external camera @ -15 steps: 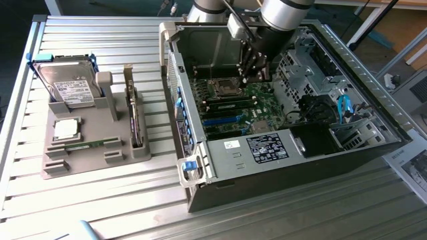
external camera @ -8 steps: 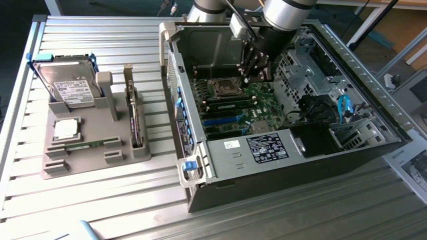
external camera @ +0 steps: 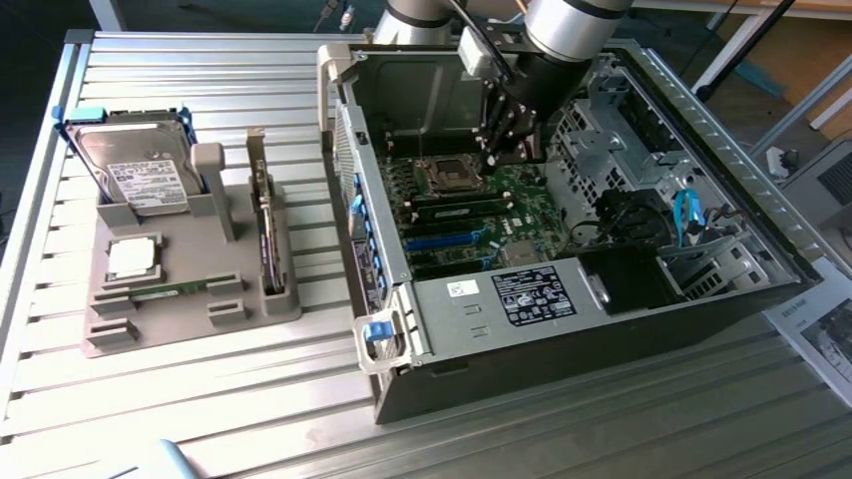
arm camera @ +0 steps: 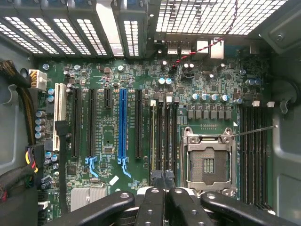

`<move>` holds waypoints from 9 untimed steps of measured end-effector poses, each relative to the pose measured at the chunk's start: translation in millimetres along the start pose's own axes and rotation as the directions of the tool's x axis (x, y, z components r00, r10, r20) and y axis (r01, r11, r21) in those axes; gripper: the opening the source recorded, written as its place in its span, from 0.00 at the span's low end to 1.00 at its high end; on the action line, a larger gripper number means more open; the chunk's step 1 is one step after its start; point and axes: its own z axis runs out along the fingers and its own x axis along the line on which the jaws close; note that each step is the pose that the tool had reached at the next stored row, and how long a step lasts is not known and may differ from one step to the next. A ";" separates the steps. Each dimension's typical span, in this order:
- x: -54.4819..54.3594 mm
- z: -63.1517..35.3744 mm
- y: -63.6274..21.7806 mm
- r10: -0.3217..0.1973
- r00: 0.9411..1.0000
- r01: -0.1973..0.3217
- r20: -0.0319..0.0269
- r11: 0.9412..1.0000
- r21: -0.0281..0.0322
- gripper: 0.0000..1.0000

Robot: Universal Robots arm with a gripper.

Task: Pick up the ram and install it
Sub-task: 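Press down the ram until it locks into place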

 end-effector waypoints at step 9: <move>0.0 1.5 -0.1 0.141 0.990 -0.141 0.010 0.990 0.005 0.10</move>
